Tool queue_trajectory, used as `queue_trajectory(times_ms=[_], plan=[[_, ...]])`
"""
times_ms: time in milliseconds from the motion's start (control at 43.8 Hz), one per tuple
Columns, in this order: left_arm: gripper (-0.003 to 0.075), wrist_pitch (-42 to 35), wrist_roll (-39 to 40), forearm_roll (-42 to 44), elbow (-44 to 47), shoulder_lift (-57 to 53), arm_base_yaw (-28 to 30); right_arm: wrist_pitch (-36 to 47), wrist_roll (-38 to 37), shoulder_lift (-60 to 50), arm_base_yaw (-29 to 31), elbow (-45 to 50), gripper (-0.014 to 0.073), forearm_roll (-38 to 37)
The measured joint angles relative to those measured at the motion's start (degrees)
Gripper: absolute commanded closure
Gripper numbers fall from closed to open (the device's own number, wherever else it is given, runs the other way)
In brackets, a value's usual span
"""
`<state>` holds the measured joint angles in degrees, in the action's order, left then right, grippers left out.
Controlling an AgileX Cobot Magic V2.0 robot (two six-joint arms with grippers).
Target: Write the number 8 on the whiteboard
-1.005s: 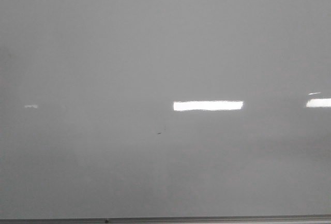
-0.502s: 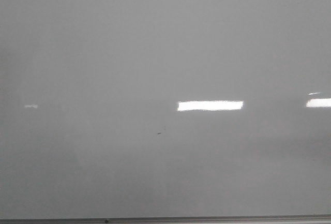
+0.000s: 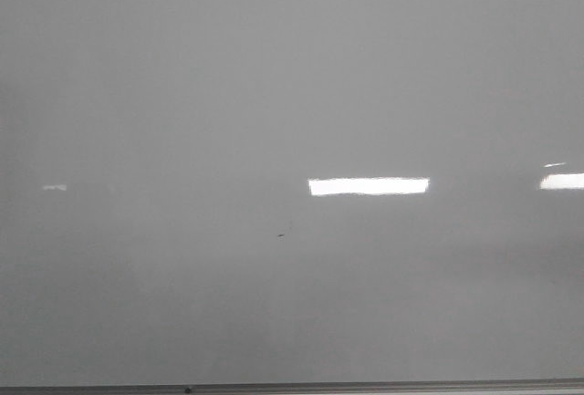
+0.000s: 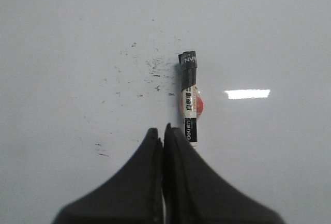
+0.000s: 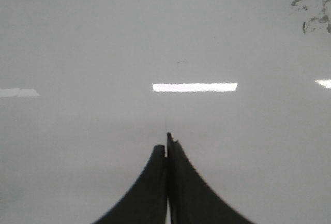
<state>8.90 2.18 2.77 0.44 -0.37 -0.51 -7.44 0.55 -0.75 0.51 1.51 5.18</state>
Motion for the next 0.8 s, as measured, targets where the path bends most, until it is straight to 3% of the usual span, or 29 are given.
queue_trajectory(times_ms=[183, 320, 434, 616, 799], plan=[[0.0741, -1.51, 0.00, 0.38, 0.00, 0.00, 0.00, 0.41, 0.00, 0.00, 0.00, 0.00, 0.0665, 0.00], [0.0741, -8.51, 0.00, 0.16, 0.00, 0.00, 0.00, 3.21, 0.00, 0.00, -0.10, -0.14, 0.0665, 0.00], [0.0741, -10.92, 0.00, -0.65, -1.89, 0.00, 0.00, 0.79, 0.00, 0.00, -0.10, -3.82, 0.0665, 0.00], [0.0741, -4.73, 0.00, -0.79, -11.75, 2.82, 0.00, -7.81, 0.00, 1.41, -0.10, -15.67, 0.0665, 0.00], [0.0741, 5.18, 0.00, -0.79, -19.04, 12.99, 0.00, -15.09, 0.00, 11.23, -0.10, -24.80, 0.0664, 0.00]])
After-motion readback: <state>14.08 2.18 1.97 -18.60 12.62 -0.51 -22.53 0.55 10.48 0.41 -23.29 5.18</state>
